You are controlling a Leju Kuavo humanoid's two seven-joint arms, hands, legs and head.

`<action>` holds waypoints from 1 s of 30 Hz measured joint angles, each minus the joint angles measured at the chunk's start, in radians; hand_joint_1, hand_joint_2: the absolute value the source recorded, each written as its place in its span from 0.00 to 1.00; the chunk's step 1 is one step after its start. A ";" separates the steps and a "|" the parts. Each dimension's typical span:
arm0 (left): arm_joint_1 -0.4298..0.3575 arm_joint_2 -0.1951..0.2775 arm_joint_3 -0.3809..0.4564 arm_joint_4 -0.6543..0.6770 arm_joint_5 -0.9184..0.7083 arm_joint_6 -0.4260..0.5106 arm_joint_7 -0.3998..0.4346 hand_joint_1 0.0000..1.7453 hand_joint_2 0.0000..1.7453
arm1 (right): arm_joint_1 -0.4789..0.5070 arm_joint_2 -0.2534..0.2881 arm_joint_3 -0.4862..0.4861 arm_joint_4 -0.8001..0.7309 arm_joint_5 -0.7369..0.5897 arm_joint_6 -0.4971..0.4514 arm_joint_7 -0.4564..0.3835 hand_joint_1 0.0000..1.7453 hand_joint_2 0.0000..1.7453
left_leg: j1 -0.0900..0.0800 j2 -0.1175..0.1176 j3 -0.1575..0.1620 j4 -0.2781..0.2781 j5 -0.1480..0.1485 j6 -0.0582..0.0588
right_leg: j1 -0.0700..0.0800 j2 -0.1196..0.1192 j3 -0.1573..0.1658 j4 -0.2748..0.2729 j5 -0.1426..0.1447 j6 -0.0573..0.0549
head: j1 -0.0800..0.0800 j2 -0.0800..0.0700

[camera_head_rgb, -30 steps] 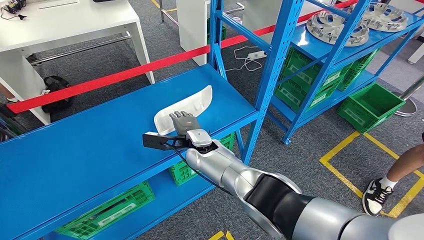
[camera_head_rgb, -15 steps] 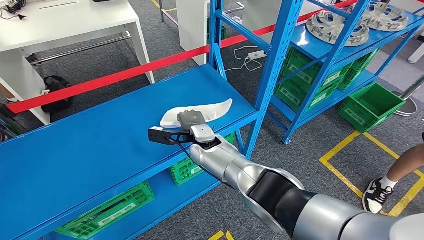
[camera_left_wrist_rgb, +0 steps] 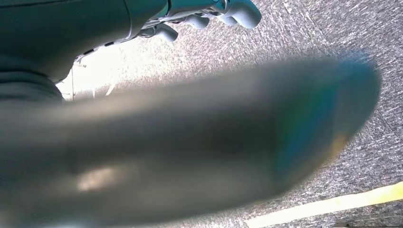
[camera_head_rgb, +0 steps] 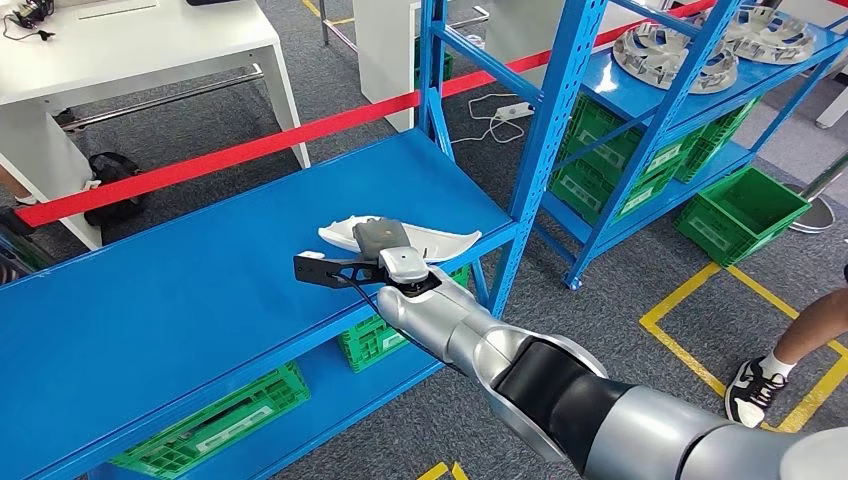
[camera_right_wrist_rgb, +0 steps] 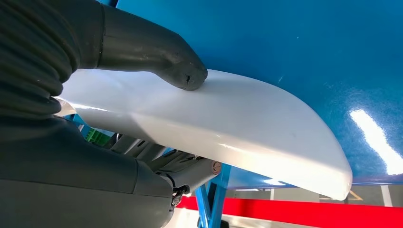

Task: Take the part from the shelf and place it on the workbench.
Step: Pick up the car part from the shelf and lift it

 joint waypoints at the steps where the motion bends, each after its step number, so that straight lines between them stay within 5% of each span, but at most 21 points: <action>1: 0.000 0.000 0.000 0.000 -0.001 0.003 -0.004 0.00 1.00 | 0.000 0.000 0.000 0.000 -0.001 0.001 0.000 1.00 1.00 | 0.000 0.000 0.000 0.000 0.000 0.000 | 0.000 0.000 0.000 0.000 0.000 0.000 | 0.000 0.000; 22: -0.001 -0.002 0.002 0.000 -0.001 0.048 -0.028 0.00 1.00 | -0.008 0.000 0.000 0.000 -0.031 -0.012 -0.036 1.00 1.00 | 0.000 0.000 0.001 0.000 0.000 0.000 | 0.000 0.000 0.001 0.000 0.000 0.000 | 0.000 0.000; 30: -0.003 -0.005 0.007 0.000 -0.025 0.063 0.023 0.00 1.00 | -0.048 0.001 -0.027 -0.042 -0.141 -0.185 -0.248 1.00 1.00 | 0.000 0.000 0.000 0.000 0.000 0.000 | 0.000 0.000 0.001 0.001 0.001 0.000 | 0.000 0.000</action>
